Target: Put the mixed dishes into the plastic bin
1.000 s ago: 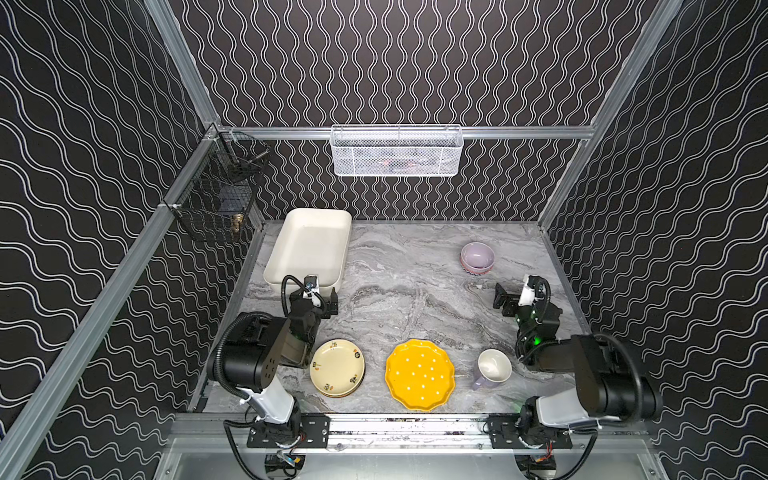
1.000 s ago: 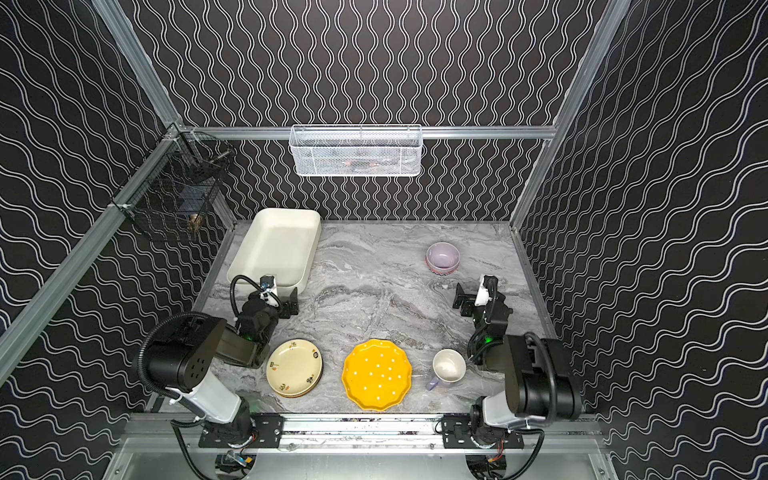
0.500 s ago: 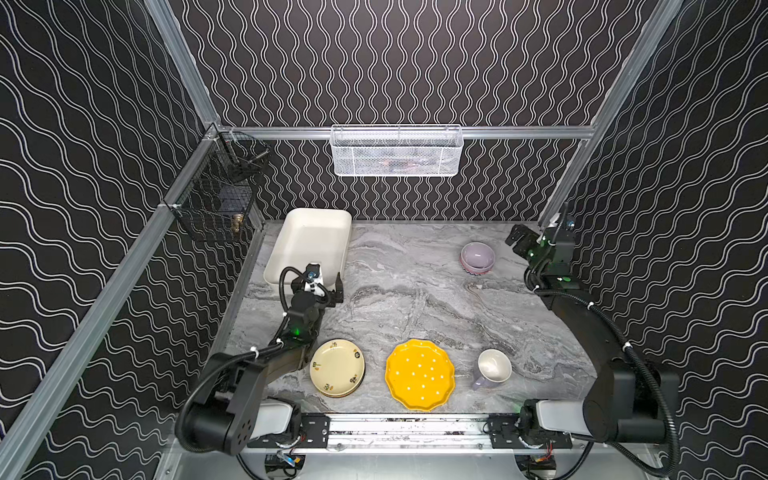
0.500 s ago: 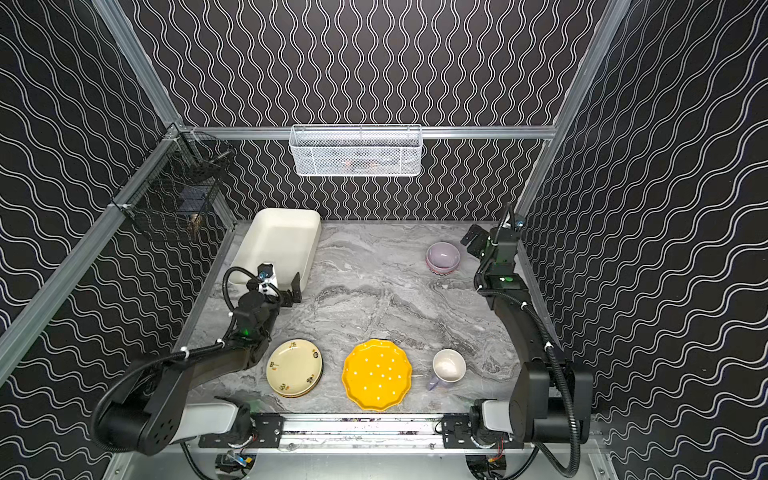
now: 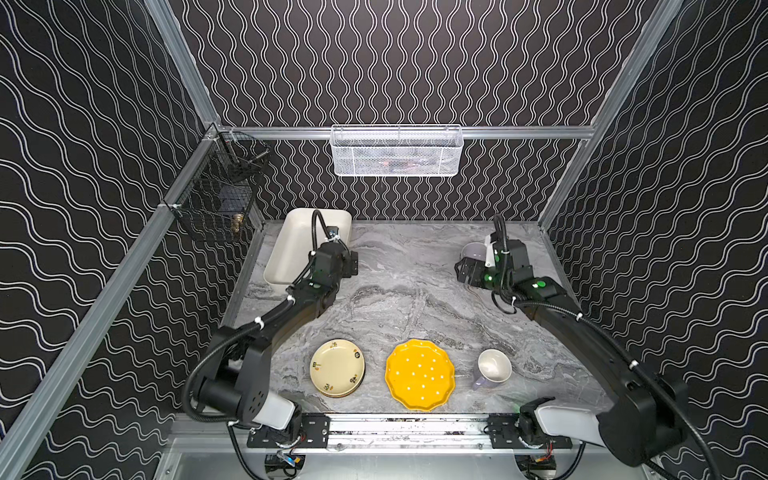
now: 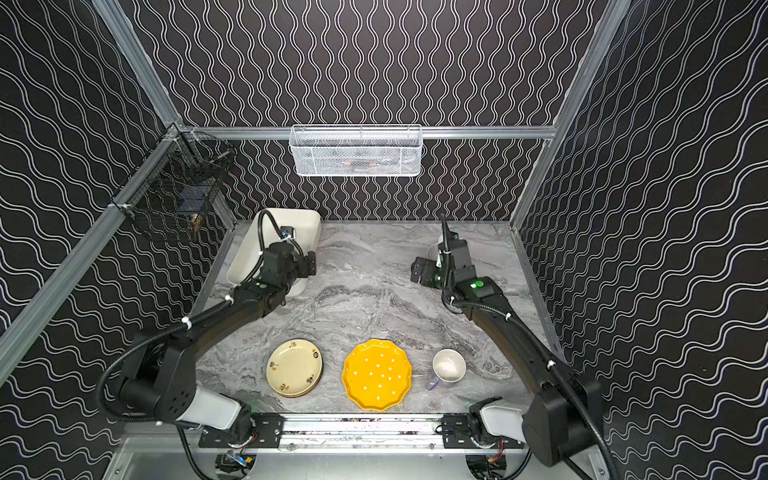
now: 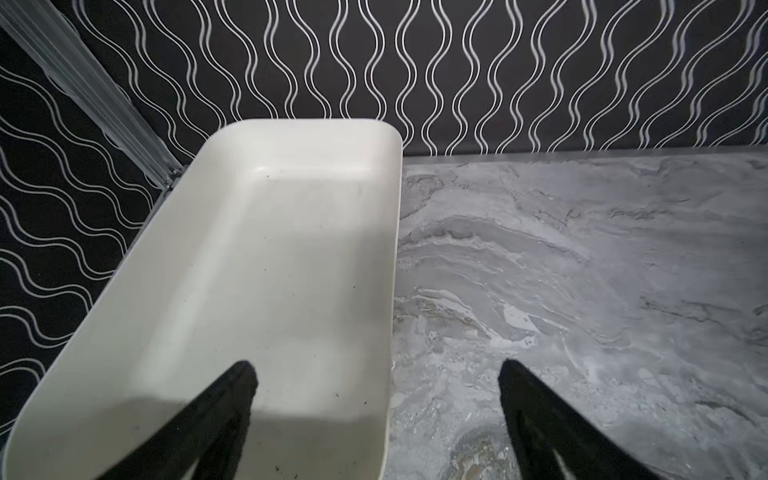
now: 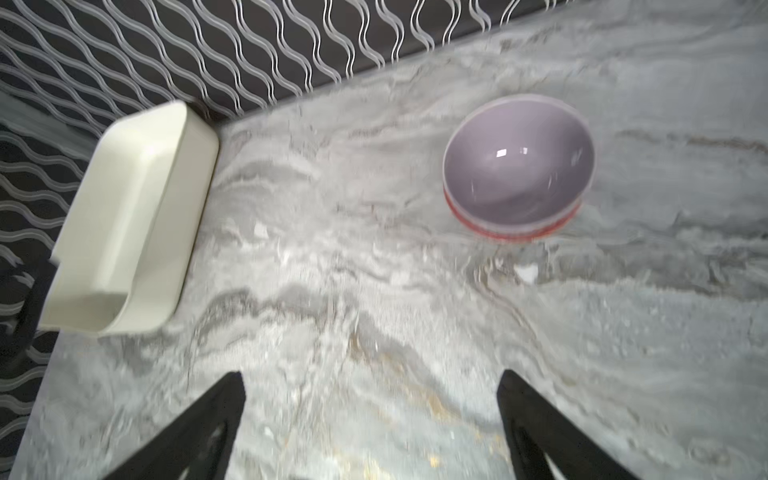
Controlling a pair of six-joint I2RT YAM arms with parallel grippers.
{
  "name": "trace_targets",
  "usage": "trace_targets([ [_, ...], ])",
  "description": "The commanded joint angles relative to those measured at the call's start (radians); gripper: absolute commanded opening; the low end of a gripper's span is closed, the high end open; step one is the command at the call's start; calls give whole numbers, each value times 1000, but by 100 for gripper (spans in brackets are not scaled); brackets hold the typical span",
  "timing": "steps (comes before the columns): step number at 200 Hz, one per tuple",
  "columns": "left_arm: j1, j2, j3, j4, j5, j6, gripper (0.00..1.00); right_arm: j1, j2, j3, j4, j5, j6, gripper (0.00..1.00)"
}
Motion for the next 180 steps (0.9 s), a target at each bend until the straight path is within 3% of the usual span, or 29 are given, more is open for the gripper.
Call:
trace_targets([
  [1,0,49,55,-187,1,-25,90,11,-64,-62,-25,-64,21,97],
  [19,3,48,48,-182,5,-35,87,12,-101,-73,-43,-72,-4,99],
  [56,41,114,97,-254,98,-52,55,12,-120,-49,-95,-85,-25,100],
  [135,49,229,129,-310,205,-99,45,12,-129,-87,-87,-126,-26,100],
  [180,5,258,154,-337,251,-152,13,12,-156,-108,-89,-144,-27,100],
])
